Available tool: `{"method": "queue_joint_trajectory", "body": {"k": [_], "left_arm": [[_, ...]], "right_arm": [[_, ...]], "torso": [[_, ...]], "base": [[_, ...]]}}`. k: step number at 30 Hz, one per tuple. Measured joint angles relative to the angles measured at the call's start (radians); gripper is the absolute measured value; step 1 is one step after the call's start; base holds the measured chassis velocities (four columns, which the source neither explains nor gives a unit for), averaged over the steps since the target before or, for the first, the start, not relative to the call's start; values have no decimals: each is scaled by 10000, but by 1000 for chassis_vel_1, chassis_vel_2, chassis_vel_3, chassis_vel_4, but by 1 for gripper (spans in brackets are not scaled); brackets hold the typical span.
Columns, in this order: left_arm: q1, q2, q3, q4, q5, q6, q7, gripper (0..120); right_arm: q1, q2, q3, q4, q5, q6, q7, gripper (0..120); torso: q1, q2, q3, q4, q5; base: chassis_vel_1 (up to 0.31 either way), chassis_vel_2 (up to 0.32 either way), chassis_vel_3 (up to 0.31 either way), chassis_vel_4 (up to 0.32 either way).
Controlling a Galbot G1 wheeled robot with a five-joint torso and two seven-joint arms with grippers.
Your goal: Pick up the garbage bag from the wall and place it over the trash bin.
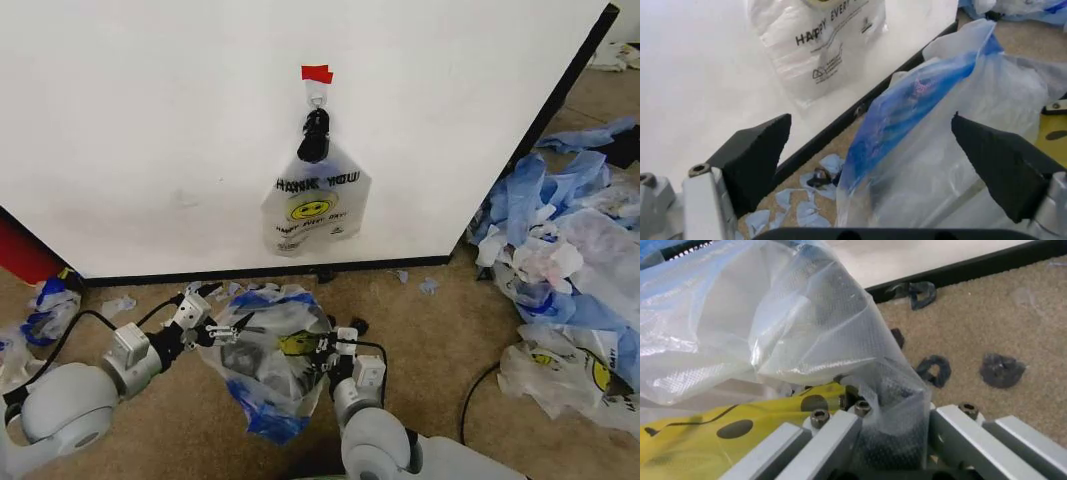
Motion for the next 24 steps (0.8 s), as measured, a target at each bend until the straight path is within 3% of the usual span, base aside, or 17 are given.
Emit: {"method": "queue_joint_trajectory", "body": {"k": [11,16,24], "left_arm": [[42,-152,22,274,9,-165,-6,88],[62,-255,39,489,30,-260,-6,77],[69,-275,50,587,39,-366,-21,72]], "right_arm": [[201,84,-267,-47,15,15,1,0],[362,99,-430,-47,52,19,20,0],[425,181,-499,-121,56,18,36,0]], "torso": [[0,0,0,0,0],[0,0,0,-1,0],[0,0,0,-1,0]], "base": [[0,0,0,0],[0,0,0,0],[0,0,0,0]]}}
